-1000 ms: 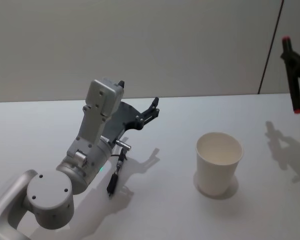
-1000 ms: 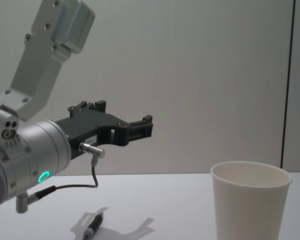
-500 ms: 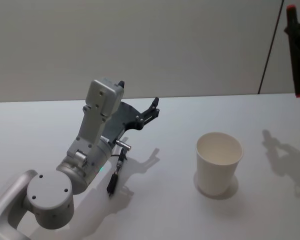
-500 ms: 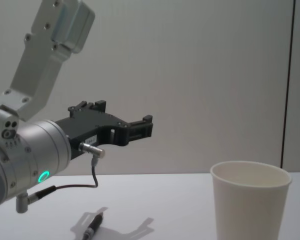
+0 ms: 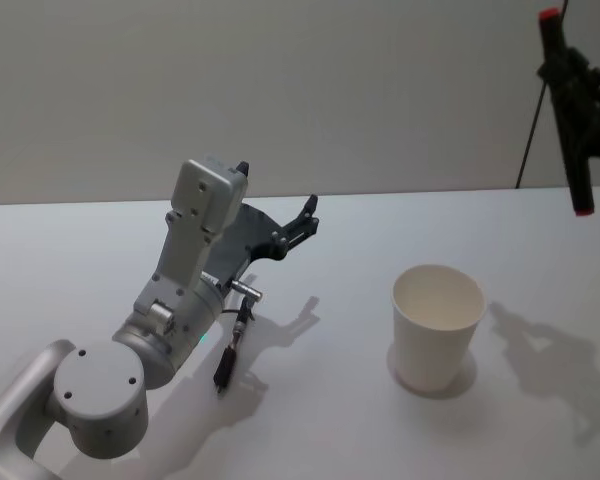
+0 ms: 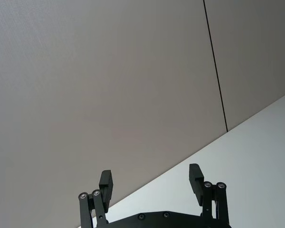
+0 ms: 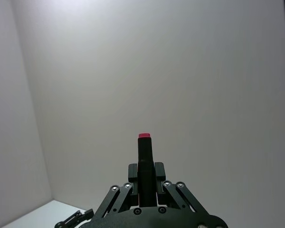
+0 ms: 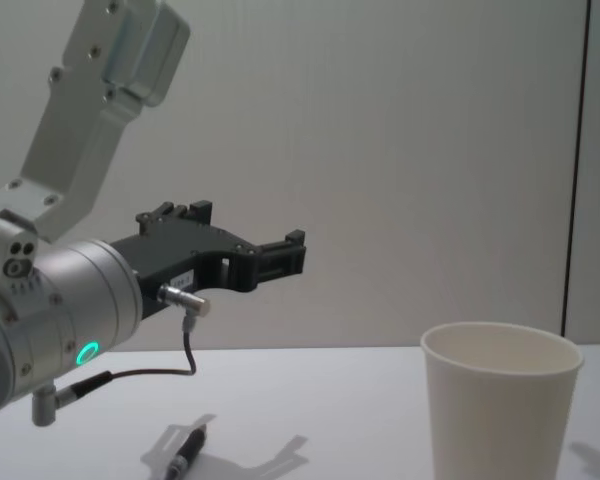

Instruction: Place the pen into the pen holder.

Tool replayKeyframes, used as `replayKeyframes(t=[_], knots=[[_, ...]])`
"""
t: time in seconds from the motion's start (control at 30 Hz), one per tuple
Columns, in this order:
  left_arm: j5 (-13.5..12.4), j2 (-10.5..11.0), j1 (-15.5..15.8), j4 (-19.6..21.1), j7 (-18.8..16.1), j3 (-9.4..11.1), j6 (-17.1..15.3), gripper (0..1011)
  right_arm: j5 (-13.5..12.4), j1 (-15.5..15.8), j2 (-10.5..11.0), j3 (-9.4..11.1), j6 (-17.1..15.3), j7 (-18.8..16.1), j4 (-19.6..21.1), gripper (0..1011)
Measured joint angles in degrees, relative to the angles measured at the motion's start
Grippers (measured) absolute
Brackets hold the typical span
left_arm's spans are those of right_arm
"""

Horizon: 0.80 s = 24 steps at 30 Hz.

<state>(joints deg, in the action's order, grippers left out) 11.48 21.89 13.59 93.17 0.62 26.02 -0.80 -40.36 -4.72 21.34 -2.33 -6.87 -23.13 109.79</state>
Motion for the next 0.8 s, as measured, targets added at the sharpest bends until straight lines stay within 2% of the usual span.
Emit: replayKeyframes(t=[0.2,0.23,0.27,0.47,0.8], knots=[[0.0,0.0,0.0,0.0,0.0,0.0,0.0,1001,4.2,2.5,0.5,-1.0,4.8,-3.0,1.3,195],[0.0,0.0,0.0,0.0,0.0,0.0,0.0,1001,5.7,3.2,0.5,-1.4,6.3,-3.7,1.6,195],[0.0,0.0,0.0,0.0,0.0,0.0,0.0,1001,5.7,3.2,0.5,-1.4,6.3,-3.7,1.6,195],[0.0,0.0,0.0,0.0,0.0,0.0,0.0,1001,11.3,5.8,0.0,-3.2,11.4,-5.6,2.4,195],[0.0,0.0,0.0,0.0,0.0,0.0,0.0,1001,15.7,7.5,-0.9,-4.9,15.2,-6.2,2.5,195]])
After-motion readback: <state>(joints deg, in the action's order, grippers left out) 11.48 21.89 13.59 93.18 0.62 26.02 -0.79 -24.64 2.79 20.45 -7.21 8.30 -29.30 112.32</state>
